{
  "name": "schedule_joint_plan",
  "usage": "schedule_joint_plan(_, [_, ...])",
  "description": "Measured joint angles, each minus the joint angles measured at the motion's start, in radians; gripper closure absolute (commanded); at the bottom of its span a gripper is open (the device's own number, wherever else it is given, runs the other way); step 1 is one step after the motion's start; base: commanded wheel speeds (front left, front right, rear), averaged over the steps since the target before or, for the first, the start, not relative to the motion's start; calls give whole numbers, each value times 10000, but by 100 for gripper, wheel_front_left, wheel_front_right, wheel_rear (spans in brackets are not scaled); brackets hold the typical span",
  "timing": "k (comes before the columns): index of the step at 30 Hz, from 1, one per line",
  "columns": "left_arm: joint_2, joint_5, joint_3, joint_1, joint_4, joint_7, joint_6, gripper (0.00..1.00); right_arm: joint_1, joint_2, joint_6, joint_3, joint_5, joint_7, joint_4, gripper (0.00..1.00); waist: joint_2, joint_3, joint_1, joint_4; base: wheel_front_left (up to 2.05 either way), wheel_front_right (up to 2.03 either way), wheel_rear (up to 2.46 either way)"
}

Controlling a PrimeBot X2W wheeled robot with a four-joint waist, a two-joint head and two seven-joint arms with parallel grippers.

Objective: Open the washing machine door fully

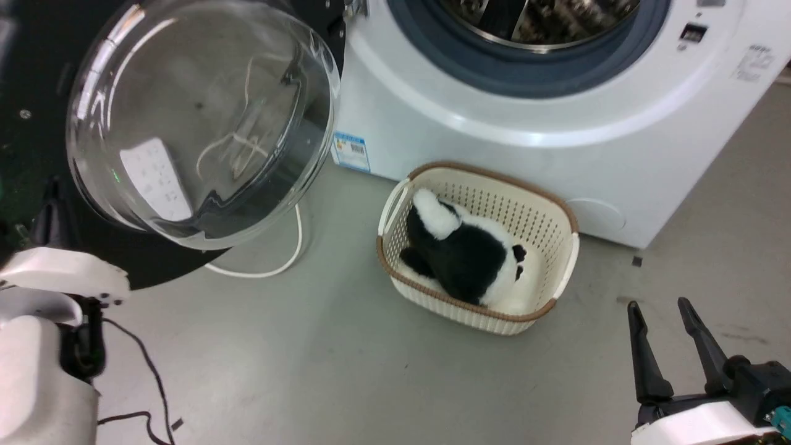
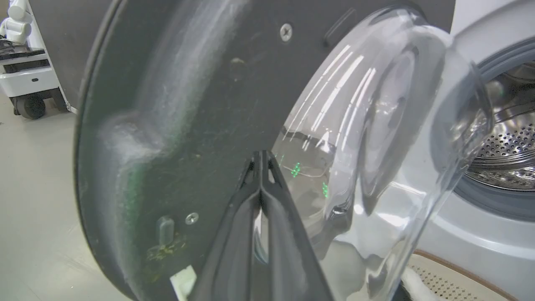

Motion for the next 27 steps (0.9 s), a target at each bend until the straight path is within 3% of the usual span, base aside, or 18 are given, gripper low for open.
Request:
schedule_joint_plan(8, [-376,734,-897,1012,-1952,-59,104,100,-2,0,0,-311,211,-349,303,0,0,-909,-1,-359,0,0,0])
schedule_joint_plan(16, [-1189,955,-1812,2977,-4428,347,585,100,20,2,0,-341,82,-401,46,0,0,-1783,-2,-1327,0,0,0])
schedule_joint_plan(26, [-1850,1216,-2533,4612,-4959,263,970,100,191,2,0,-63,82,-255,-150,0,0,-2135,-1,-2192,0,0,0])
schedule_joint_plan(27, [-1866,1290,-2633,4719,-4909,232,986,8,241,2,0,-50,84,-253,-148,0,0,-2145,0,-2250,0,0,0])
